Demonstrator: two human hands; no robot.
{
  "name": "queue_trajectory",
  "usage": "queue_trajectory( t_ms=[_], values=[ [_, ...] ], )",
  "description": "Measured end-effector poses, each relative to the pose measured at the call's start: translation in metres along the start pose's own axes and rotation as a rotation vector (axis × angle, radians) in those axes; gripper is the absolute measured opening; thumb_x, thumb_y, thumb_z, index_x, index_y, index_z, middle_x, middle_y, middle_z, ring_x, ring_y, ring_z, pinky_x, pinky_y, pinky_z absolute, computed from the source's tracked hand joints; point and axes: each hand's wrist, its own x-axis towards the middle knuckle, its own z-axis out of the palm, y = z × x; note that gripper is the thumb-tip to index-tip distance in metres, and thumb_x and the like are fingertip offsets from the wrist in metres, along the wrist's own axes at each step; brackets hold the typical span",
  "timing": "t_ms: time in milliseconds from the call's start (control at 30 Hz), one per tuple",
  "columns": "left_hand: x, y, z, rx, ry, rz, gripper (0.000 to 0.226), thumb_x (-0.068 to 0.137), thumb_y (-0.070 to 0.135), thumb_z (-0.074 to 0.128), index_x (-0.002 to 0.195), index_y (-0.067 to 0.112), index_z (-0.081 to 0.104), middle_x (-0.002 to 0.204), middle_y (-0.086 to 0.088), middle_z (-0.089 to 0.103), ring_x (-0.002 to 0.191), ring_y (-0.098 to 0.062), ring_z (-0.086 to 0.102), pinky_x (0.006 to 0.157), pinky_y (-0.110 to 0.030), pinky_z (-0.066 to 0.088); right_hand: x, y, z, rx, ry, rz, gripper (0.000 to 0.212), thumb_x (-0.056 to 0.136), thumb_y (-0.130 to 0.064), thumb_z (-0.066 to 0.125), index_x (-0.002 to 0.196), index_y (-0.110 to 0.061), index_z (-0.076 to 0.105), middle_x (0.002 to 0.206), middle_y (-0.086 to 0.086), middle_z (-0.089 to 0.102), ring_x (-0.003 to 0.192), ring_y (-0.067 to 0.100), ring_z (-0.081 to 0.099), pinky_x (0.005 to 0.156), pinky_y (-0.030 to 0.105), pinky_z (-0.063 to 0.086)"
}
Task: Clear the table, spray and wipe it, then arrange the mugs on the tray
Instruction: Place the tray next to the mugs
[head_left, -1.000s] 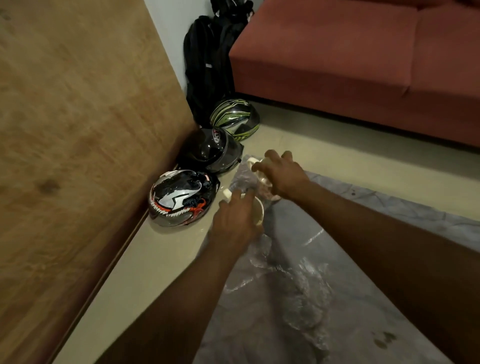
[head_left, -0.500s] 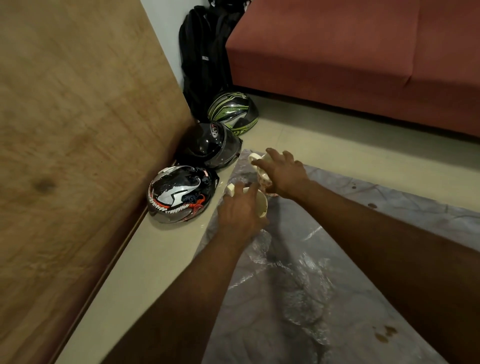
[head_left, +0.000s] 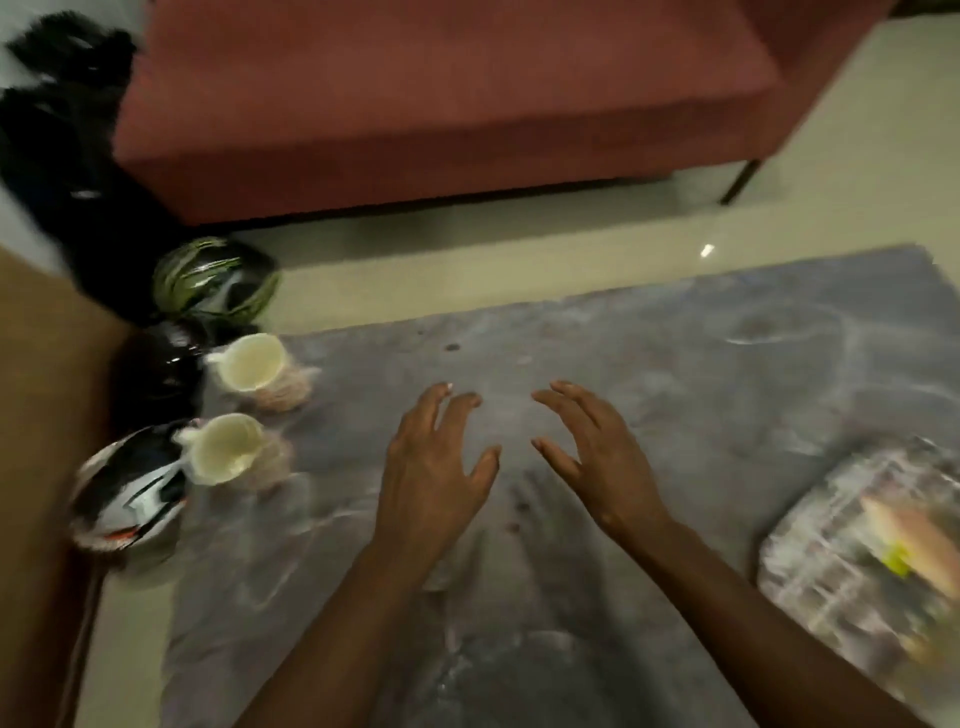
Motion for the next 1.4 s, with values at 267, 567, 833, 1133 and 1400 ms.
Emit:
queue_trajectory(
  t_ms=[267, 567, 833, 1133, 1400],
  values=[
    [-0.004, 0.199, 0.213, -0.022, -0.462, 0.179, 0.055, 0.089, 0.033, 0.061, 0.140, 0.019, 0.046, 0.143, -0.006, 0.045, 0.129, -0.026, 0.046, 0.105, -0.040, 0.041, -0.139, 0.223, -0.061, 0.091, 0.216, 0.531, 0.039, 0.091, -0.014, 0.059, 0.128, -0.006, 0.053, 0.133, 0.015, 0.052, 0.126, 0.032, 0.047, 0.105, 0.041, 0.037],
    [-0.021, 0.251, 0.325, 0.041, -0.575, 0.064, 0.035, 0.092, 0.025, 0.056, 0.122, 0.010, 0.052, 0.117, -0.014, 0.059, 0.107, -0.032, 0.057, 0.088, -0.045, 0.048, -0.212, 0.302, -0.030, -0.102, 0.089, 0.561, 0.050, 0.088, -0.020, 0.064, 0.134, -0.006, 0.049, 0.144, 0.018, 0.044, 0.134, 0.035, 0.040, 0.107, 0.051, 0.037],
    [-0.029, 0.224, 0.320, -0.462, -0.468, -0.207, 0.012, 0.096, 0.018, 0.056, 0.104, 0.010, 0.059, 0.101, -0.010, 0.071, 0.089, -0.026, 0.068, 0.079, -0.044, 0.056, -0.211, 0.285, -0.016, -0.191, 0.106, 0.478, 0.060, 0.083, -0.024, 0.070, 0.137, -0.009, 0.047, 0.142, 0.017, 0.046, 0.134, 0.034, 0.039, 0.106, 0.050, 0.035],
    [-0.117, 0.054, 0.187, -0.759, -0.092, -0.495, 0.011, 0.095, 0.012, 0.058, 0.102, 0.019, 0.062, 0.099, -0.015, 0.073, 0.080, -0.021, 0.068, 0.070, -0.035, 0.054, -0.202, 0.124, 0.063, -0.245, -0.061, 0.026, 0.053, 0.092, -0.035, 0.035, 0.140, -0.013, 0.043, 0.148, 0.011, 0.040, 0.138, 0.029, 0.033, 0.112, 0.044, 0.021],
    [-0.216, -0.114, 0.064, -0.789, 0.163, -0.696, 0.014, 0.095, 0.013, 0.060, 0.108, 0.015, 0.064, 0.093, -0.003, 0.074, 0.075, -0.006, 0.071, 0.068, -0.025, 0.057, -0.200, -0.049, 0.162, -0.250, -0.172, -0.360, 0.055, 0.088, -0.039, 0.039, 0.136, -0.015, 0.050, 0.140, 0.006, 0.051, 0.132, 0.029, 0.044, 0.109, 0.045, 0.025]
  ],
)
